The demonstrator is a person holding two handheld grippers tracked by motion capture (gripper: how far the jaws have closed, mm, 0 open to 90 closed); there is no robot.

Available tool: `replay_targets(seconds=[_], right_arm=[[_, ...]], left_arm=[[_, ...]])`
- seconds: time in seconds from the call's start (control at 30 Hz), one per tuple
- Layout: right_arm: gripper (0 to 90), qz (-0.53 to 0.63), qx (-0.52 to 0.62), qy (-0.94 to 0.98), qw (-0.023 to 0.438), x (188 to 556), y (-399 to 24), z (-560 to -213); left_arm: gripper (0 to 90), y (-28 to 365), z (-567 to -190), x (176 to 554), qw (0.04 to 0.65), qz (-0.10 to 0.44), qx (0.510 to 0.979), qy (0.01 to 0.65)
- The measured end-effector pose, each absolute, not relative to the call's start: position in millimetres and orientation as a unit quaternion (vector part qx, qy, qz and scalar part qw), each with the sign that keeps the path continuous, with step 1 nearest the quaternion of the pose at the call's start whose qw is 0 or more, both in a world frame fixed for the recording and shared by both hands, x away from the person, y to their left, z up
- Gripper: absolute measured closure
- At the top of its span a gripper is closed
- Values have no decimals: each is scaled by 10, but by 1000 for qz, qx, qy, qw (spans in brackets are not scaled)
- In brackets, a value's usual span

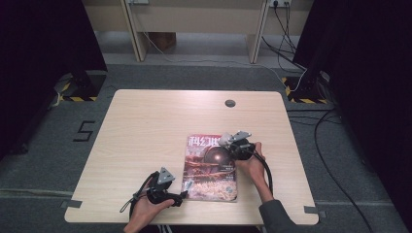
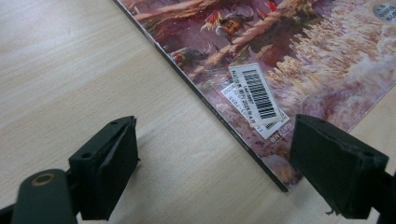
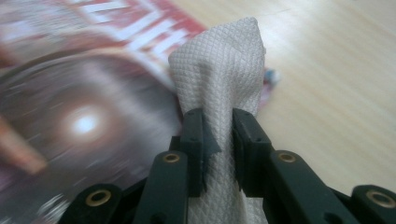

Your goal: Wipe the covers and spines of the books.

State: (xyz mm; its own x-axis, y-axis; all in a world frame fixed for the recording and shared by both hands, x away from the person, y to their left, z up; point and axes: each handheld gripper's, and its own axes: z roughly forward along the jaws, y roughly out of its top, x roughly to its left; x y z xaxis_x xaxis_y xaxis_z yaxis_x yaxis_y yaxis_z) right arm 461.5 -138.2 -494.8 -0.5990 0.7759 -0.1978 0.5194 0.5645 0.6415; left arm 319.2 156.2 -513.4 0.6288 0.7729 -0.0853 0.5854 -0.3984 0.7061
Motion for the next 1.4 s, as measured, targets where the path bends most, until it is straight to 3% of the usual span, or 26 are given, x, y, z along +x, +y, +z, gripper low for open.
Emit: replay_targets(seconds=[0.17,0.37,0.8,1.13,1.4], right_arm=[[764,260,420,835,244,4878,-1378,-4941],[763,234,410,846,250,4949,-1301,-4905],[763,244,376,859,247,4903,-923,-4919],[764,266,336,876,221,4831,-470,-4934],[763,288,309,883,202,4701,-351,-4952]], left_arm=[[146,1564,-5135,3193,363,129,826,411],[147,1566,-5136,3195,364,127,826,411],[145,1566,-5134,3200,363,126,827,411],[147,1567,-5136,3195,364,127,827,410],[146,1566,-5135,3197,364,127,827,410]])
